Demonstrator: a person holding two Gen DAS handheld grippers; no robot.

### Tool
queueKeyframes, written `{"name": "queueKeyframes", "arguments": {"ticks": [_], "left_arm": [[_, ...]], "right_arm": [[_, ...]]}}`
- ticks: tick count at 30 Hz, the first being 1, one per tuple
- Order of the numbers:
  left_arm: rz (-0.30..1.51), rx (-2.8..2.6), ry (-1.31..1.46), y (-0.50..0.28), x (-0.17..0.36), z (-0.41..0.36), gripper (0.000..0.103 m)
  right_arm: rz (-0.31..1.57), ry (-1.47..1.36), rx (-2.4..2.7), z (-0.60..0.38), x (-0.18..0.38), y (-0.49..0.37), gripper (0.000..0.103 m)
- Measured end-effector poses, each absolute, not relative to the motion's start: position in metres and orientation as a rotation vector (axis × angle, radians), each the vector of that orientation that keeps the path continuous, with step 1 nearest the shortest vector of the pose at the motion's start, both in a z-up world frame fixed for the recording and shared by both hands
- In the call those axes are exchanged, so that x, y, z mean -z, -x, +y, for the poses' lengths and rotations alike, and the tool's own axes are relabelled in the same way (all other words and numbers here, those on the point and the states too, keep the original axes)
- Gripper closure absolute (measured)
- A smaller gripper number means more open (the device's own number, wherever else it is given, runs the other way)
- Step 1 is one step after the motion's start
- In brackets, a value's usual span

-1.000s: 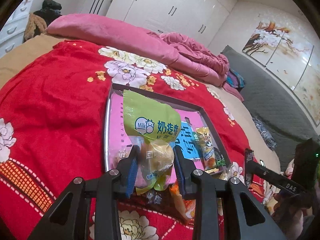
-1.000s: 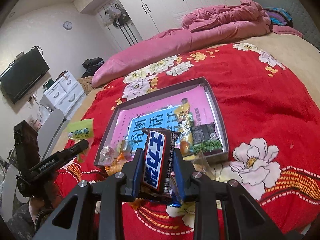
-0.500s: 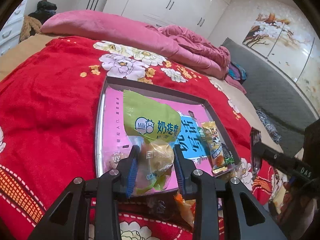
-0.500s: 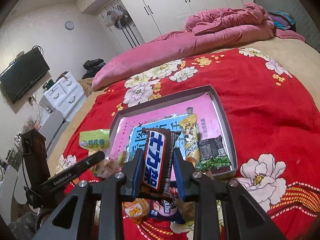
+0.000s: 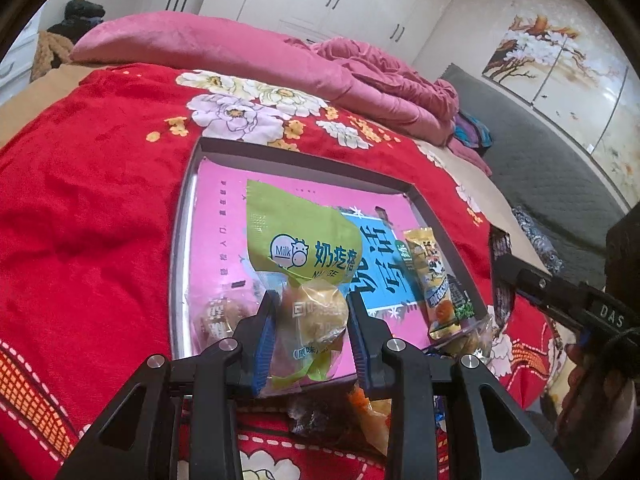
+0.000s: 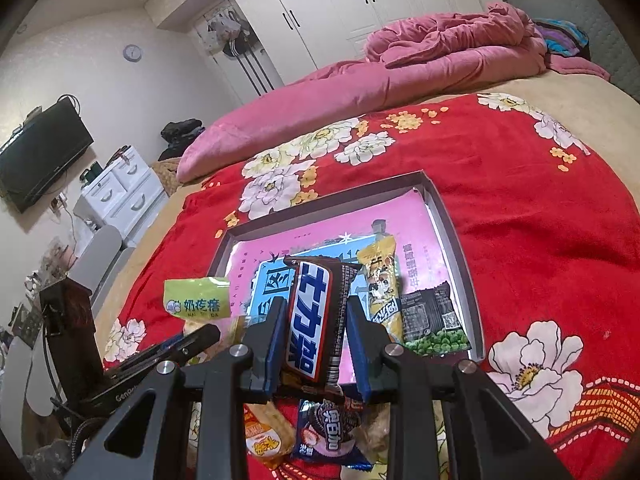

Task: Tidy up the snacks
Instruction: 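Carry the green pack with left tool while right tool carries the Snickers over the tray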

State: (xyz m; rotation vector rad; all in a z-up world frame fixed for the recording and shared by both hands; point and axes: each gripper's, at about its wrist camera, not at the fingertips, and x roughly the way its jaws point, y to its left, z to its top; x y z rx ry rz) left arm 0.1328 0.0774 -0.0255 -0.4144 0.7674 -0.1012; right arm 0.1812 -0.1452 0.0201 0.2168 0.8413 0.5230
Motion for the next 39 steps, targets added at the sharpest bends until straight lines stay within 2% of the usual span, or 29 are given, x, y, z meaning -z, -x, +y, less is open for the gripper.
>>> {"name": "queueKeyframes", "arguments": {"ticks": [39], "left_arm": [[0.797, 0.216, 0.402, -0.148, 0.038, 0.052, 0.068]], "right_arm": [[0.879, -0.043, -0.473, -0.100, 0.020, -0.198, 0.073]]}}
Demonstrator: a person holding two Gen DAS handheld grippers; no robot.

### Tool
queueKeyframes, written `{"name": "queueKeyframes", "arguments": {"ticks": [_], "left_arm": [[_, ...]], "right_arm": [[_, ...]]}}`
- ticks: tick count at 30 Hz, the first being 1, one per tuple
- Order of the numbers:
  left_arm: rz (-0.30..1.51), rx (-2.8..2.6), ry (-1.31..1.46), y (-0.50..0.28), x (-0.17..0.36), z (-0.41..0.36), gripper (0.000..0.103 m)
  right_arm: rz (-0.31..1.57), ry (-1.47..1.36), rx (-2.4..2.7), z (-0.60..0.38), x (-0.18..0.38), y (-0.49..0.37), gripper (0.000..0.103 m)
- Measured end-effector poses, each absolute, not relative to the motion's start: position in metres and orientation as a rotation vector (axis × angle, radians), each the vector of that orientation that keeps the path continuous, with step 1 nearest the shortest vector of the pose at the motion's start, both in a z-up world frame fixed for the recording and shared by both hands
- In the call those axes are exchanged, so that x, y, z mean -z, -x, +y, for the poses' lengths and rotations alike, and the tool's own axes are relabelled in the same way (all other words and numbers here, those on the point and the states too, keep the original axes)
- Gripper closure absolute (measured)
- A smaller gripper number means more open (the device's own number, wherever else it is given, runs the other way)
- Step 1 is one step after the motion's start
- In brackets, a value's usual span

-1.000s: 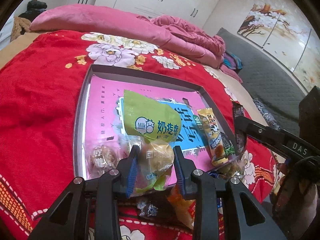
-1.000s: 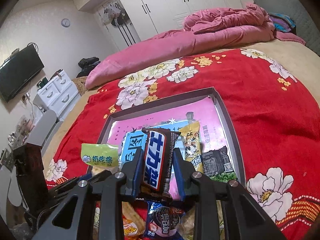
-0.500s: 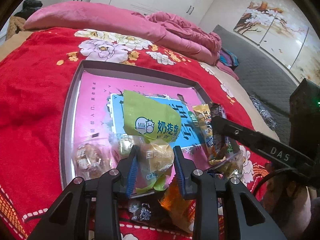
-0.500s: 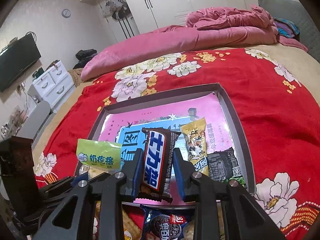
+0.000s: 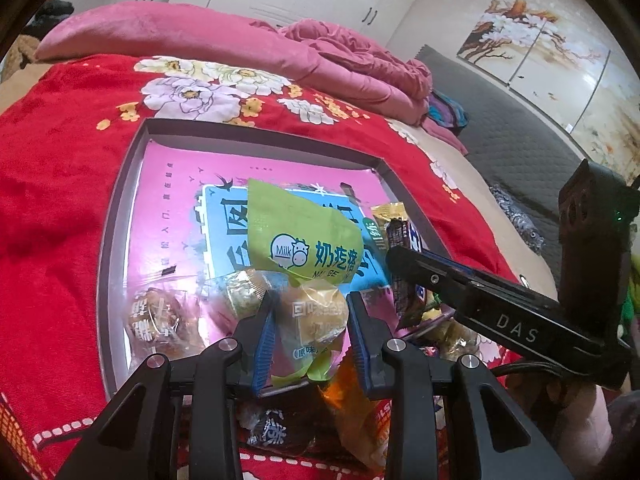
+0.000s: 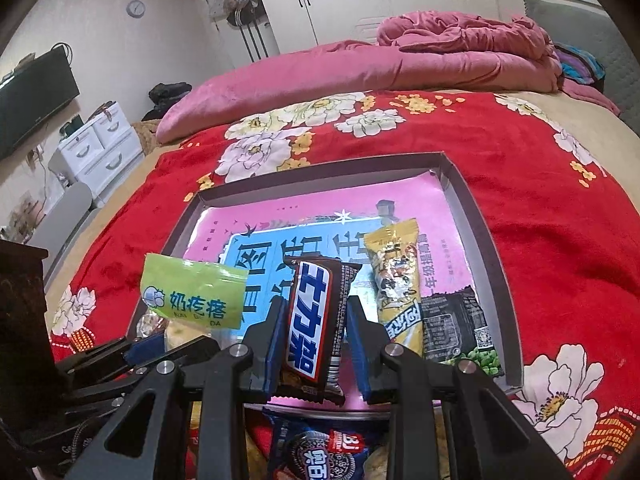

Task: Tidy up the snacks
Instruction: 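Carry the green pack with left tool while right tool carries the Snickers over the tray, then lower and open left tool on the book while right tool releases the Snickers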

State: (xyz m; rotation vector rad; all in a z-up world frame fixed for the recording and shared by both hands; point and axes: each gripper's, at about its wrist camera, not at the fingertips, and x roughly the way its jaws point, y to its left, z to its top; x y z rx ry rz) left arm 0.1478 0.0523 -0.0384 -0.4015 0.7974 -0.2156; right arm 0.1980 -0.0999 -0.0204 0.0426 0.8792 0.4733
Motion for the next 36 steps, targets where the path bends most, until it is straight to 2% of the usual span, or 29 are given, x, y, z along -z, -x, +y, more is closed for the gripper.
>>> {"name": "queueKeyframes", "arguments": {"ticks": [36], "left_arm": [[0.789, 0.221, 0.348, -0.157, 0.039, 0.046, 0.067]], "right_arm": [[0.936, -0.016, -0.464, -0.102, 0.030, -0.193, 0.073]]}}
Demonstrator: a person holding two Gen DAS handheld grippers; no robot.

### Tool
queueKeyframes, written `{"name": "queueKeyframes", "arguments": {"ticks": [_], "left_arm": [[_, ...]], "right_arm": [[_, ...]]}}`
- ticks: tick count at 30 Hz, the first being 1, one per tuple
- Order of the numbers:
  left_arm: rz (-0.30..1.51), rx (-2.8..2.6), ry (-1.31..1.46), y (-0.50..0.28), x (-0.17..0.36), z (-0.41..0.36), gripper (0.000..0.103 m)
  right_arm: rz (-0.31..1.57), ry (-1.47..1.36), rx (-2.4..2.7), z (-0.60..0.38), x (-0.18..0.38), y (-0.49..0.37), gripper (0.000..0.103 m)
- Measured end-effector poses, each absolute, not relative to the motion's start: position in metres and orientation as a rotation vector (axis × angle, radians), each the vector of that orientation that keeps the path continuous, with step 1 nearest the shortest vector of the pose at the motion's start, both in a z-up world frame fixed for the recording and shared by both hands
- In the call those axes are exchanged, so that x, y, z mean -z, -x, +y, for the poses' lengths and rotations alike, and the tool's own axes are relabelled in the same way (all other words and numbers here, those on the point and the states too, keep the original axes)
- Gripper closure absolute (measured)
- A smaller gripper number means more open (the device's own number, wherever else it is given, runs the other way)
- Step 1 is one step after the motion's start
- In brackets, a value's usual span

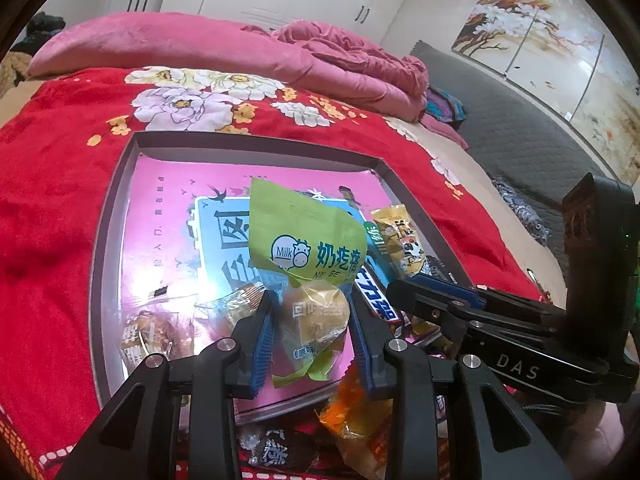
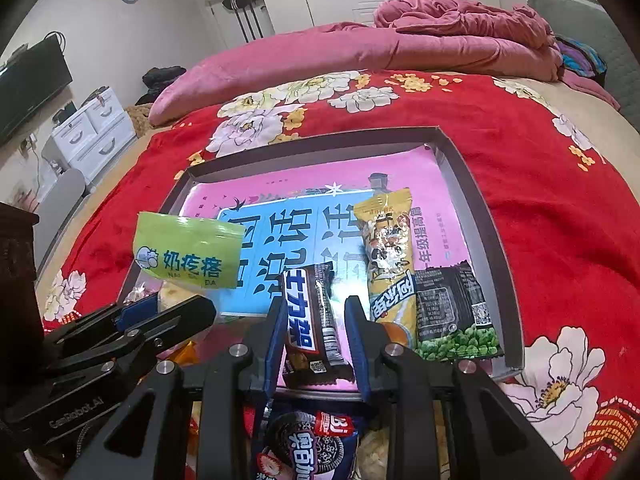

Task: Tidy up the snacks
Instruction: 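Lower and open left tool on the book while right tool releases the Snickers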

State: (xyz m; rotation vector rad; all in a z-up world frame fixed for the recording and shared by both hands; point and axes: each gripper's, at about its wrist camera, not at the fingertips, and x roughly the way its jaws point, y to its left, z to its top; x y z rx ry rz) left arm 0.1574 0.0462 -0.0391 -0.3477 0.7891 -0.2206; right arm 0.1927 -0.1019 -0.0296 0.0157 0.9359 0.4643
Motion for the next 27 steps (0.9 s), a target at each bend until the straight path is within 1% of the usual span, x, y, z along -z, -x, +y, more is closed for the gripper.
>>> {"name": "queueKeyframes", "arguments": {"ticks": [14, 16, 27], "left_arm": [[0.793, 0.233, 0.313, -0.158, 0.038, 0.036, 0.065], [0.792, 0.227, 0.303, -0.158, 0.037, 0.035, 0.060], [0.797, 0.226, 0.330, -0.158, 0.037, 0.041, 0.059]], "right_arm": [[0.920, -0.037, -0.437, -0.115, 0.018, -0.188, 0.073], [0.920, -0.036, -0.433, -0.116, 0.017, -0.188, 0.073], [0.917, -0.044, -0.426, -0.119, 0.014, -0.186, 0.073]]}}
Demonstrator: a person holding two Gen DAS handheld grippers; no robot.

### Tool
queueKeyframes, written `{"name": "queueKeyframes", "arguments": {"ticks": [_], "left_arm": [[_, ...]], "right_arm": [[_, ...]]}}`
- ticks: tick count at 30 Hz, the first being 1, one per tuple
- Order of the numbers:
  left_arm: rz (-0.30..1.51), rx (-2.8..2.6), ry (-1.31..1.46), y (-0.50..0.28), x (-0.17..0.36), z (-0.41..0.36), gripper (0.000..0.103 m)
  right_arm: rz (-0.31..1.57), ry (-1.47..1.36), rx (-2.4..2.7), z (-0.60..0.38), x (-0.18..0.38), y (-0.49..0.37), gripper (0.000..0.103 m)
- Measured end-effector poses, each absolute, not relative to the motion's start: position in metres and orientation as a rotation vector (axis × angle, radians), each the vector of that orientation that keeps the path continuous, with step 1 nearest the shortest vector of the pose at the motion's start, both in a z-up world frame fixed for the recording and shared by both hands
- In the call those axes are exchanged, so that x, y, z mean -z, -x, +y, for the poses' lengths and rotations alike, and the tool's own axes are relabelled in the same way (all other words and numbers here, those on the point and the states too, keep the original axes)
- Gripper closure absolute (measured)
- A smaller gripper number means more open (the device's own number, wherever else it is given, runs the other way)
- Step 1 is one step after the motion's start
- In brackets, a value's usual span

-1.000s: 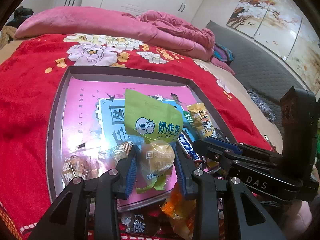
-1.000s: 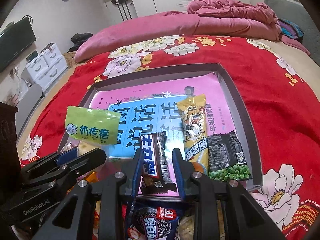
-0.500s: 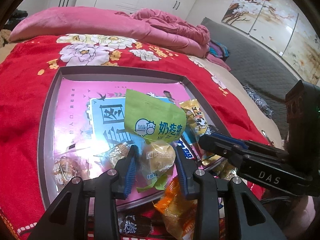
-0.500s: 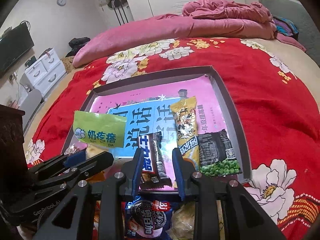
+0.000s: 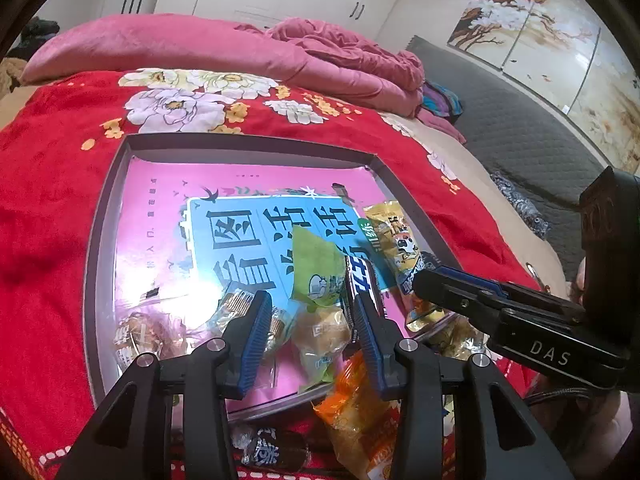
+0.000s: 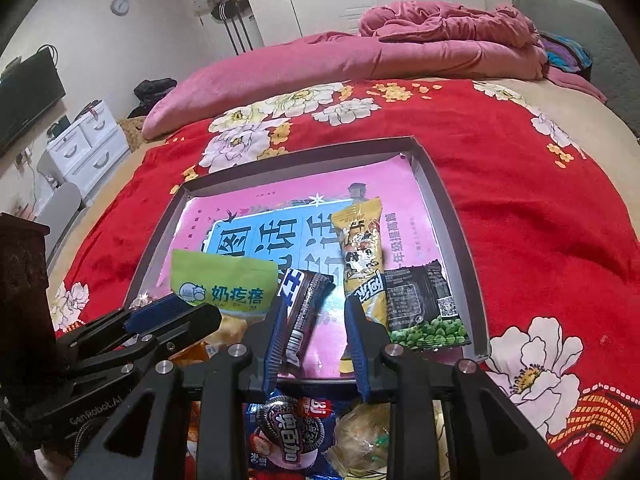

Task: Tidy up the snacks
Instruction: 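Lower and open left tool on the book while right tool releases the Snickers, then withdraw both tools from the tray back to the remaining snacks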

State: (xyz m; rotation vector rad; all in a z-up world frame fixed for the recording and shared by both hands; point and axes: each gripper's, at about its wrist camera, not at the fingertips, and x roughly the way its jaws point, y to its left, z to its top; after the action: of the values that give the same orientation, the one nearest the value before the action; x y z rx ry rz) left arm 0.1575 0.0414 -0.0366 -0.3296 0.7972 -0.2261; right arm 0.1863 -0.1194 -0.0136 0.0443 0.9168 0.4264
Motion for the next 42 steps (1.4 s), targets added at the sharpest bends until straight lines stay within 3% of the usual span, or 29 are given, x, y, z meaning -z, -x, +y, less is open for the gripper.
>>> {"name": "queueKeyframes", "arguments": {"ticks": [8, 16, 28, 42], "left_arm": [[0.799, 0.231, 0.366, -0.154, 0.035, 0.046, 0.057], [0.796, 0.211, 0.394, -0.148, 0.032, 0.053, 0.043], [0.779, 0.200, 0.419, -0.133, 0.020, 0.061, 0.032], [0.735, 0.157, 0.465, -0.116, 0.006, 0.081, 0.029]], "right_arm": [[0.908, -0.045, -0.427, -0.121, 0.009, -0.186, 0.073], [0.888, -0.051, -0.424, -0.125, 0.004, -0.185, 0.070], [0.858, -0.072, -0.403, -0.135, -0.003, -0.182, 0.060], [0.815, -0.075, -0.387, -0.143, -0.018, -0.175, 0.051]]}}
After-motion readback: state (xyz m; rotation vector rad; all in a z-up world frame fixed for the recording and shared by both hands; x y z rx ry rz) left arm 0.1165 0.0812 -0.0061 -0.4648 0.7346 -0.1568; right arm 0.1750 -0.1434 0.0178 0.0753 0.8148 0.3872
